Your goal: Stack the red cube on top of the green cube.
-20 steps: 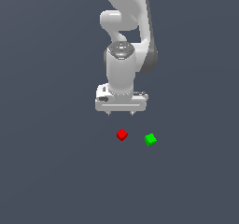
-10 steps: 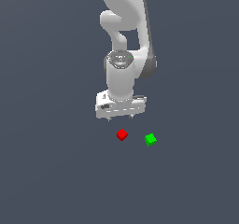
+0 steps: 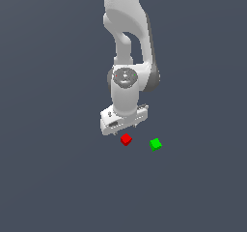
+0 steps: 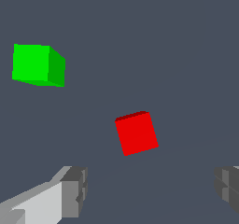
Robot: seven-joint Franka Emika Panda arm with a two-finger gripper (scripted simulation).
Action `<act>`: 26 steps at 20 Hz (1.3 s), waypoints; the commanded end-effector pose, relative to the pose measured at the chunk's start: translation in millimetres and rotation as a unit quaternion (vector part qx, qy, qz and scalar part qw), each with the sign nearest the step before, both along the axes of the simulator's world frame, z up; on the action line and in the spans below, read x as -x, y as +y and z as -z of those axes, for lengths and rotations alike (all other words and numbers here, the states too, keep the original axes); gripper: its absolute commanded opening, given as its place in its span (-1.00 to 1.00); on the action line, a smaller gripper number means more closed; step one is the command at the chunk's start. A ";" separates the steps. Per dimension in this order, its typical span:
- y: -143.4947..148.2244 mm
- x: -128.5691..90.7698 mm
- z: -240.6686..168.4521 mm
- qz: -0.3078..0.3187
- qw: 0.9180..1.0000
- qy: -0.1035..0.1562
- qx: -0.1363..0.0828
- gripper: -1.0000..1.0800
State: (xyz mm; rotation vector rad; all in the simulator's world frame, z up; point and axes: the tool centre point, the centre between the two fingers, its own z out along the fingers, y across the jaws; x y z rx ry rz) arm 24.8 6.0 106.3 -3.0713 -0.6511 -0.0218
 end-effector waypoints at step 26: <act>6.3 -11.7 60.9 -0.133 0.991 0.006 0.003 0.92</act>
